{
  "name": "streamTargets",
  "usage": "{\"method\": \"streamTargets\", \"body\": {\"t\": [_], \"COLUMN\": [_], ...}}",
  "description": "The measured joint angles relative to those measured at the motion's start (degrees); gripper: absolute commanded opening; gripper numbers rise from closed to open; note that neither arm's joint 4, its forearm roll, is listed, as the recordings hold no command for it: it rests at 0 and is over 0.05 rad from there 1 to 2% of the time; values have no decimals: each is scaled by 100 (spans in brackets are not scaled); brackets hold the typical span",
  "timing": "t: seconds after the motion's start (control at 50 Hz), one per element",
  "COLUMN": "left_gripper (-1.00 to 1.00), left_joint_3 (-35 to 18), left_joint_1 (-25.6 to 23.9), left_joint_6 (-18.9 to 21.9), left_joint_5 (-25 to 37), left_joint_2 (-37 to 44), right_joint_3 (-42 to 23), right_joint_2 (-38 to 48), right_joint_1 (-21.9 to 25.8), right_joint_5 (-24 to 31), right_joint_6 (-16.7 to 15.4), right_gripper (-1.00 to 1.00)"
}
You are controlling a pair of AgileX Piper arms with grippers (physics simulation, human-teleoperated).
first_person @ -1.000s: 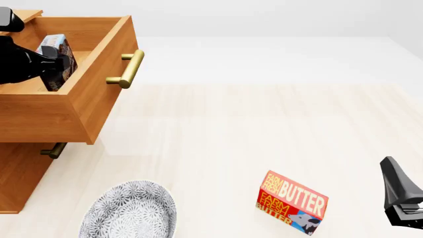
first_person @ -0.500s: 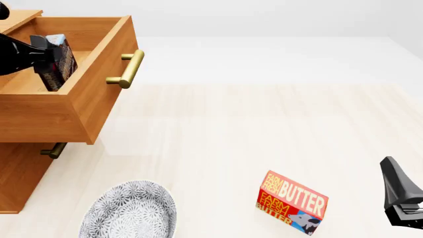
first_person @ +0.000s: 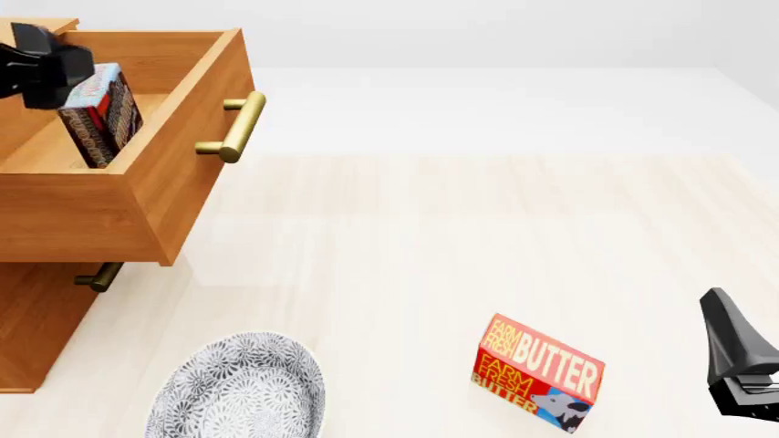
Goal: Put the chocolate pudding in the top drawer of the cabinet and close it.
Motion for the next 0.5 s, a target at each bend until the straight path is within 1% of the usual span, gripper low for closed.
{"method": "streamTargets", "body": {"t": [0.5], "left_gripper": [100], "left_joint_3": [-469], "left_joint_1": [-613], "left_joint_6": [-21], "left_joint_5": [537], "left_joint_2": [-355], "right_joint_3": [0], "right_joint_2": [0], "right_joint_1": [0], "right_joint_5": [0], "right_joint_6": [0], "right_gripper": [100]}}
